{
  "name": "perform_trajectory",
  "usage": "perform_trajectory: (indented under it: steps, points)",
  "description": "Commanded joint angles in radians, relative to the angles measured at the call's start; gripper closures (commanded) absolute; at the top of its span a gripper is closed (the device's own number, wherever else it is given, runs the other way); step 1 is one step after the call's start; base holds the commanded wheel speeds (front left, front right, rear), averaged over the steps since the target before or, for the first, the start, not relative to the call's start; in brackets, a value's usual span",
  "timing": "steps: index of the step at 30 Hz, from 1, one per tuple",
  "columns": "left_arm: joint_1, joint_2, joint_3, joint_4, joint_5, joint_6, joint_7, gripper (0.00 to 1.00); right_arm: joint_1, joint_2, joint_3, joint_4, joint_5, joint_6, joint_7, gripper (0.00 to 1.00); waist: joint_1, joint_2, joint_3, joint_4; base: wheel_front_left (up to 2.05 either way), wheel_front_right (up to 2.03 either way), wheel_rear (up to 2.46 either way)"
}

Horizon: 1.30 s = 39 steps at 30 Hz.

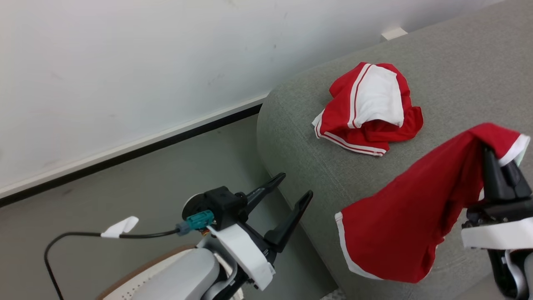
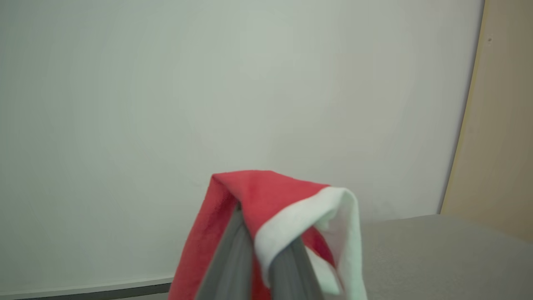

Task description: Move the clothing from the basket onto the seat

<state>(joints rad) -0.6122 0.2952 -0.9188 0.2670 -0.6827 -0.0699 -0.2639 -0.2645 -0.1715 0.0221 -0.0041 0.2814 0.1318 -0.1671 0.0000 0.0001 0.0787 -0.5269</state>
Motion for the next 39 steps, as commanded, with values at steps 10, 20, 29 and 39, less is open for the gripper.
perform_trajectory:
  steps: [10, 20, 29, 39]
  points:
    - [-0.037, 0.067, -0.009, -0.05, 0.035, -0.007, 0.032, 0.0, -0.194, -0.116, -0.037, -0.016, 0.011, -0.002, 0.065, 1.0, 0.0, -0.0001, 0.135, 0.069, 0.0, 0.0, 0.0]
    - [-0.078, 0.182, -0.004, -0.161, 0.071, -0.015, 0.07, 0.0, -0.444, -0.329, -0.235, 0.08, 0.047, -0.002, 0.183, 1.0, 0.0, -0.0001, 0.327, 0.176, 0.0, 0.0, 0.0]
    - [-0.096, 0.218, 0.001, -0.196, 0.072, -0.018, 0.079, 0.0, -0.513, -0.336, -0.237, 0.298, -0.004, -0.002, 0.271, 1.0, 0.0, -0.0001, 0.414, 0.229, 0.0, 0.0, 0.0]
    - [-0.099, 0.235, 0.008, -0.193, 0.062, -0.022, 0.065, 0.0, -0.476, -0.27, -0.227, 0.62, -0.044, -0.002, 0.384, 1.0, 0.0, -0.0001, 0.449, 0.271, 0.0, 0.0, 0.0]
